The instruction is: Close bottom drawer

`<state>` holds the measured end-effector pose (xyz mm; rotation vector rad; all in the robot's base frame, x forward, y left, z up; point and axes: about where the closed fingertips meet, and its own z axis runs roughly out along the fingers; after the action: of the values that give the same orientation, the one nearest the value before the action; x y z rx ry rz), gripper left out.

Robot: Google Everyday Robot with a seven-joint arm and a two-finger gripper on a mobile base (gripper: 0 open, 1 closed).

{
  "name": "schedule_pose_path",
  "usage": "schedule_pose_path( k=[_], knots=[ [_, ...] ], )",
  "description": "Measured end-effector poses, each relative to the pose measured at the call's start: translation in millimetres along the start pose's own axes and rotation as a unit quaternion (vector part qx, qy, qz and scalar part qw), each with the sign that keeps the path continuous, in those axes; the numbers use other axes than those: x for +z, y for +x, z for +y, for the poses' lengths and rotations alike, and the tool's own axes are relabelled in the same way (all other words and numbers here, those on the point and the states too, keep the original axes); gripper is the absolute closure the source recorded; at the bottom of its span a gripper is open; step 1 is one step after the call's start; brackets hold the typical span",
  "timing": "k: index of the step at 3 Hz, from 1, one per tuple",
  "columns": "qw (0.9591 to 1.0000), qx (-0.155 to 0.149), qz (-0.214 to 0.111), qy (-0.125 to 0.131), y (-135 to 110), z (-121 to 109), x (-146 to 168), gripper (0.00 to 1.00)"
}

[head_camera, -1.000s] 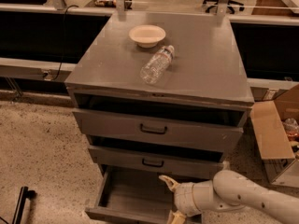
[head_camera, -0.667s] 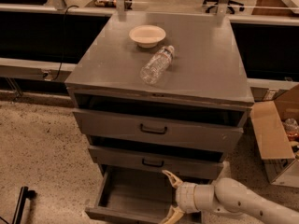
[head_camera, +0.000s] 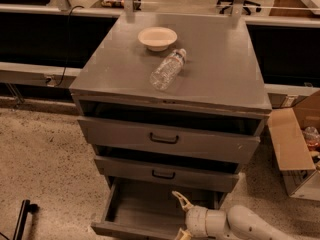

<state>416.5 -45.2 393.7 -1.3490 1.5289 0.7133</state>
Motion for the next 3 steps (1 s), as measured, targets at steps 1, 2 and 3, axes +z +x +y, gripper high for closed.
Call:
schedule_pose_path(
  k=[1,2,3],
  knots=[
    [0.9993,-0.012,0.034,-0.010,13.0,5.4,-9.9,0.00],
    [0.9949,-0.018,0.099,-0.001,68.7,14.5,-37.9,0.00],
    [0.9931,-0.002,0.115,0.023,132.1,24.1,-69.9,0.00]
  ],
)
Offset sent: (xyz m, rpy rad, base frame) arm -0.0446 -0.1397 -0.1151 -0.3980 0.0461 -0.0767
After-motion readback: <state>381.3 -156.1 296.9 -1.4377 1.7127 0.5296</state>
